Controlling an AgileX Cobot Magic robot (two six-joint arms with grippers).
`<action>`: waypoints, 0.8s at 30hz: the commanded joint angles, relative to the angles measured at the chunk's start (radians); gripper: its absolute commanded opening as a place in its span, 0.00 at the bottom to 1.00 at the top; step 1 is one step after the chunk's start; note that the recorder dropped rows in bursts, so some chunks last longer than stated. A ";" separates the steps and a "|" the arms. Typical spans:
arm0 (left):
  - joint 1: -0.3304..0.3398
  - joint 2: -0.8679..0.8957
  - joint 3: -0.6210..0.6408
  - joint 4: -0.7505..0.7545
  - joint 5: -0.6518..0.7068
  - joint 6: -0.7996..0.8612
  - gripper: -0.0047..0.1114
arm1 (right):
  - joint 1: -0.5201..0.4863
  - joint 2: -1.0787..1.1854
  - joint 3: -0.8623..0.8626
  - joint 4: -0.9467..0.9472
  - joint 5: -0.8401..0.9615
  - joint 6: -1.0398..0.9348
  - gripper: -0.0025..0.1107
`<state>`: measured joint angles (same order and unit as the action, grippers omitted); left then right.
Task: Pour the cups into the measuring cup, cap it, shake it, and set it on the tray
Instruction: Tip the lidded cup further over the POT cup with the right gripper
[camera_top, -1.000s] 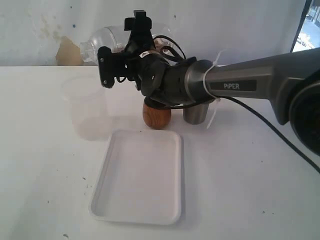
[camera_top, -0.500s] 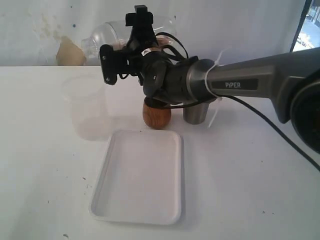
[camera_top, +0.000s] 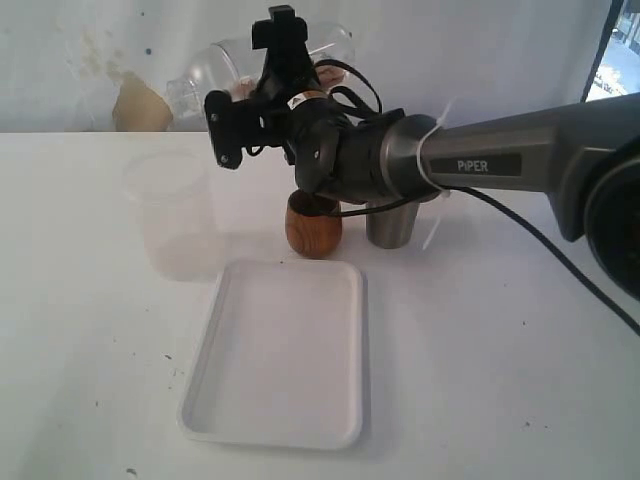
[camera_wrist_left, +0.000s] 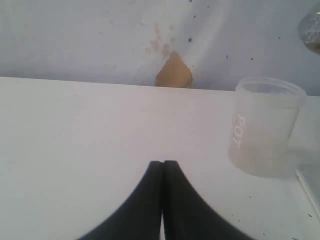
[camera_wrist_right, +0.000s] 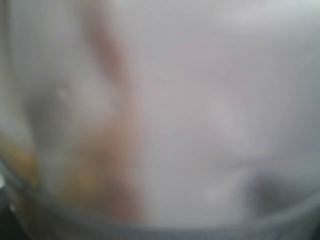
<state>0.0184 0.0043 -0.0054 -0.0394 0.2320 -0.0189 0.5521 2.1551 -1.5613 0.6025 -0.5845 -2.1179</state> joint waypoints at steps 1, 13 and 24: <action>-0.001 -0.004 0.005 0.002 0.001 0.000 0.04 | -0.005 -0.019 -0.012 -0.034 -0.076 -0.014 0.02; -0.001 -0.004 0.005 0.002 0.001 0.000 0.04 | -0.005 -0.019 -0.012 -0.073 -0.098 -0.014 0.02; -0.001 -0.004 0.005 0.002 0.001 0.000 0.04 | -0.005 -0.017 -0.012 -0.108 -0.109 -0.014 0.02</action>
<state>0.0184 0.0043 -0.0054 -0.0394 0.2320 -0.0189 0.5521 2.1551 -1.5613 0.5280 -0.6149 -2.1179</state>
